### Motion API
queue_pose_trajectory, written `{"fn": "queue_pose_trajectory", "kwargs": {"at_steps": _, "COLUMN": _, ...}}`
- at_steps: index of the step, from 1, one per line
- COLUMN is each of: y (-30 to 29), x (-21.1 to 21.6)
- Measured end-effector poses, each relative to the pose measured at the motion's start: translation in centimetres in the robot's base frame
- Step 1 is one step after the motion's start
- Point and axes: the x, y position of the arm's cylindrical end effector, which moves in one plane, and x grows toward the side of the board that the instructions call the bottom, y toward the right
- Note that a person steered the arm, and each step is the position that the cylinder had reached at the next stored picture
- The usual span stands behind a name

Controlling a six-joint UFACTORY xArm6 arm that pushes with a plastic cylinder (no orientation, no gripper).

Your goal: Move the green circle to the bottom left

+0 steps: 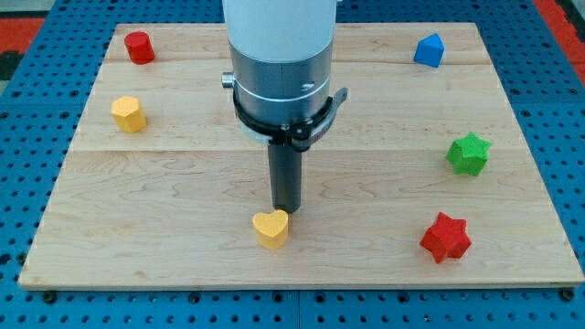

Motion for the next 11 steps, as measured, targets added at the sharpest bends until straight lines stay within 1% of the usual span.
{"fn": "queue_pose_trajectory", "kwargs": {"at_steps": 1, "y": 0.0, "x": -0.3}}
{"fn": "queue_pose_trajectory", "kwargs": {"at_steps": 2, "y": 0.0, "x": 2.4}}
{"fn": "queue_pose_trajectory", "kwargs": {"at_steps": 3, "y": 2.9, "x": -0.2}}
{"fn": "queue_pose_trajectory", "kwargs": {"at_steps": 4, "y": 7.9, "x": -5.7}}
{"fn": "queue_pose_trajectory", "kwargs": {"at_steps": 5, "y": 8.2, "x": -11.2}}
{"fn": "queue_pose_trajectory", "kwargs": {"at_steps": 6, "y": 3.8, "x": -12.8}}
{"fn": "queue_pose_trajectory", "kwargs": {"at_steps": 7, "y": -3.6, "x": -6.7}}
{"fn": "queue_pose_trajectory", "kwargs": {"at_steps": 8, "y": -11.2, "x": -2.7}}
{"fn": "queue_pose_trajectory", "kwargs": {"at_steps": 9, "y": -8.4, "x": -4.7}}
{"fn": "queue_pose_trajectory", "kwargs": {"at_steps": 10, "y": -5.3, "x": -8.0}}
{"fn": "queue_pose_trajectory", "kwargs": {"at_steps": 11, "y": -11.3, "x": -10.1}}
